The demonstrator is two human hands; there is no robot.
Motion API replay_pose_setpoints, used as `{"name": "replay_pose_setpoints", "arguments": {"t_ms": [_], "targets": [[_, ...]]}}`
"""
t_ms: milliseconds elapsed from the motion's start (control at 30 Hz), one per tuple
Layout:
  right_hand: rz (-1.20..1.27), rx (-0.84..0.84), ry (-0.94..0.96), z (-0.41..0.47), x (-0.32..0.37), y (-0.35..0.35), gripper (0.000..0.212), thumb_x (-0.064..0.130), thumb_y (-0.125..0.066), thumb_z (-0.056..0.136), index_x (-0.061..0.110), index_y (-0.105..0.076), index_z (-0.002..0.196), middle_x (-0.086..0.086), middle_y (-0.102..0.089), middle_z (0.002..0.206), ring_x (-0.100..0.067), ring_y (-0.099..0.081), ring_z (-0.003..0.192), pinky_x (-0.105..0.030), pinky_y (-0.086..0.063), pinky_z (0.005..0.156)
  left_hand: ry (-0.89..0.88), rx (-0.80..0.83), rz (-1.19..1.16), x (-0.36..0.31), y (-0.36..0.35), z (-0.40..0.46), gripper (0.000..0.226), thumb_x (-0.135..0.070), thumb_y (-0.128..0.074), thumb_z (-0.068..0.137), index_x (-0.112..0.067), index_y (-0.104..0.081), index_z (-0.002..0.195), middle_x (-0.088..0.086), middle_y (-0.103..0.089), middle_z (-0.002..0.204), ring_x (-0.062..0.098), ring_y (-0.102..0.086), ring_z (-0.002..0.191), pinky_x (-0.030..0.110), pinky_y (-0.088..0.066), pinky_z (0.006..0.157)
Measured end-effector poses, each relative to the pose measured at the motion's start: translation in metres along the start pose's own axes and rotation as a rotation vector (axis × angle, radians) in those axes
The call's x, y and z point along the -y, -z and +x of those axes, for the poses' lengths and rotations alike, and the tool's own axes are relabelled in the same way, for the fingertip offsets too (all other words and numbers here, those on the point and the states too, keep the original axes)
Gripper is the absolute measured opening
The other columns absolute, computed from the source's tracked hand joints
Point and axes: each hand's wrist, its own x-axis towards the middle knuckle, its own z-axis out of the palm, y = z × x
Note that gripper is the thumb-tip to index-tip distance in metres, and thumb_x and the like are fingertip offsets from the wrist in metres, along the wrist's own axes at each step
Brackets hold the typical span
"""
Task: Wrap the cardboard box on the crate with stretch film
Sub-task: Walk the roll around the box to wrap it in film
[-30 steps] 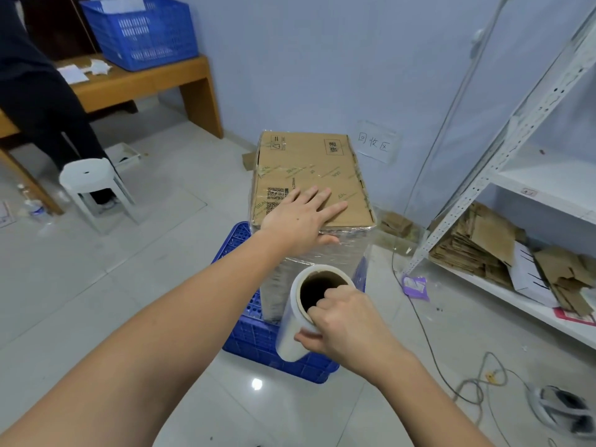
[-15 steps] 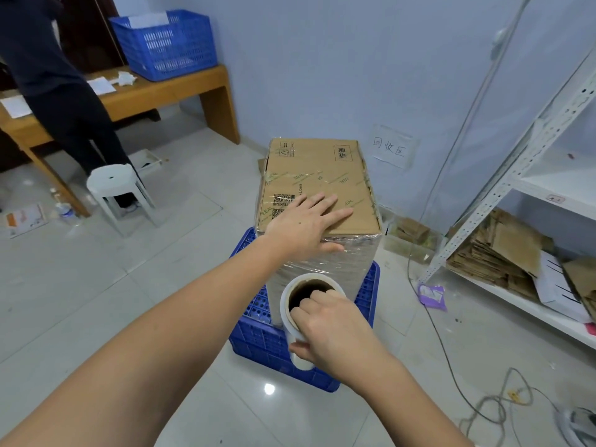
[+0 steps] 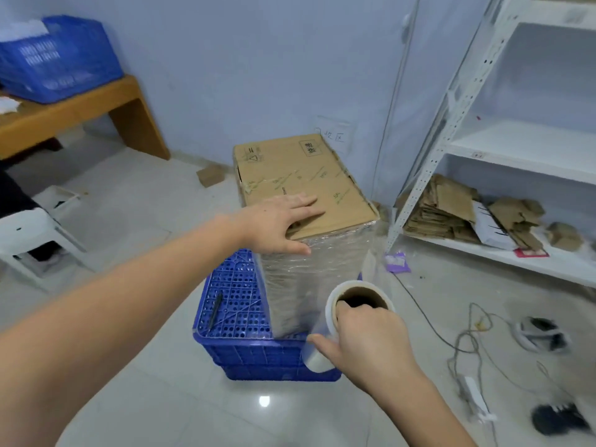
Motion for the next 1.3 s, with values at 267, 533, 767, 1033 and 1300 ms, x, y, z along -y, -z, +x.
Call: {"name": "replay_pose_setpoints", "arguments": {"t_ms": [267,533,767,1033,1300], "targets": [[-0.058,-0.093,-0.384,-0.005,0.051,-0.02,0.027,0.05,-0.043,0.099,0.023,-0.045,0.105,0.004,-0.064,0.088,-0.022,-0.06,0.078,-0.033,-0.033,0.062,-0.043,-0.117,-0.028,0.007,-0.018,0.006,0.087,-0.079,-0.043,0.092,-0.037,-0.016,0.164,-0.004,-0.006,0.173,0.015,-0.005,0.158,0.041,-0.009,0.129],[-0.197,-0.181,-0.46,0.014,0.078,-0.028,0.057,0.08,-0.045,0.082,0.024,-0.037,0.083,0.006,-0.043,0.059,-0.019,-0.039,0.059,-0.031,-0.025,0.058,-0.06,-0.144,-0.041,0.007,-0.021,0.008,0.086,-0.076,-0.044,0.093,-0.033,-0.019,0.164,-0.002,-0.009,0.172,0.018,-0.007,0.159,0.039,-0.007,0.129],[-0.215,-0.314,-0.195,0.011,0.088,-0.046,0.053,0.046,-0.091,0.047,0.02,-0.046,0.055,0.002,-0.039,0.037,-0.016,-0.02,0.045,-0.026,-0.019,0.047,-0.05,-0.135,-0.057,0.003,-0.017,0.004,0.084,-0.074,-0.044,0.095,-0.033,-0.018,0.164,-0.003,-0.008,0.173,0.017,-0.005,0.159,0.037,-0.004,0.126],[-0.147,-0.325,0.096,0.014,0.089,-0.046,0.046,0.05,-0.083,0.05,0.023,-0.046,0.057,0.005,-0.041,0.044,-0.015,-0.025,0.052,-0.024,-0.024,0.046,-0.038,-0.136,-0.053,0.001,-0.015,0.001,0.083,-0.073,-0.044,0.096,-0.032,-0.018,0.164,-0.003,-0.008,0.172,0.016,-0.005,0.159,0.036,-0.003,0.126],[-0.147,-0.316,0.171,0.027,0.104,-0.046,0.045,0.052,-0.086,0.05,0.024,-0.053,0.058,0.007,-0.045,0.046,-0.013,-0.026,0.054,-0.022,-0.021,0.054,-0.035,-0.148,-0.068,0.003,-0.016,0.003,0.082,-0.073,-0.045,0.095,-0.034,-0.022,0.163,-0.004,-0.009,0.172,0.015,-0.006,0.158,0.036,-0.005,0.126]]}}
